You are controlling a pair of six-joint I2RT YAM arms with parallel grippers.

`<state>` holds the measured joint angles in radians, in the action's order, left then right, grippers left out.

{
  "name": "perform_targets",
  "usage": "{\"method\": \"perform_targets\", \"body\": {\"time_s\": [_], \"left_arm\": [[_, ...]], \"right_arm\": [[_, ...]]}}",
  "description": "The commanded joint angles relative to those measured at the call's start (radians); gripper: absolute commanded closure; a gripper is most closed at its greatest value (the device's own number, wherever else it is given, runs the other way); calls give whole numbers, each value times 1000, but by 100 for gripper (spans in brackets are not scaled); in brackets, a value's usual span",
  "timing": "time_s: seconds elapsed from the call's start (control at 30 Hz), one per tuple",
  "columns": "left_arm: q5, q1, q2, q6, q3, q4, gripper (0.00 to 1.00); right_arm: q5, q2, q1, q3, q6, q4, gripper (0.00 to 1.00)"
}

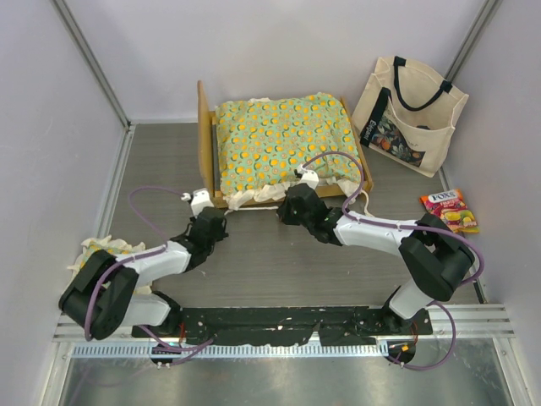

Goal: Set up the pet bed

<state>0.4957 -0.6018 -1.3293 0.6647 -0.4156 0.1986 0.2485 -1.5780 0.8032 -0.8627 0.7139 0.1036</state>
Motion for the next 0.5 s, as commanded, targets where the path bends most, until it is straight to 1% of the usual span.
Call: {"method": "perform_targets", "body": {"time_s": [0.0, 0.1, 0.2, 0.33, 0.4, 0.47], "left_arm": [[-80, 137, 105, 42, 5, -102, 100], [-109, 194, 130, -2, -9, -80, 100], [-135, 229, 92, -34, -44, -62, 100], [-160, 261, 36, -36, -71, -38, 100], [-155, 280, 30, -22, -74, -42, 100], [-157, 302, 47, -16, -58, -25, 100]], "right_arm": [[67, 36, -4, -36, 10, 10, 99], [81, 41, -4, -26, 27, 11, 99], [113, 53, -6, -15, 42, 10, 99], [169, 87, -4, 1, 47, -1, 99], [195, 102, -4, 11, 52, -8, 99], [189, 105, -4, 14, 50, -7, 99]]}}
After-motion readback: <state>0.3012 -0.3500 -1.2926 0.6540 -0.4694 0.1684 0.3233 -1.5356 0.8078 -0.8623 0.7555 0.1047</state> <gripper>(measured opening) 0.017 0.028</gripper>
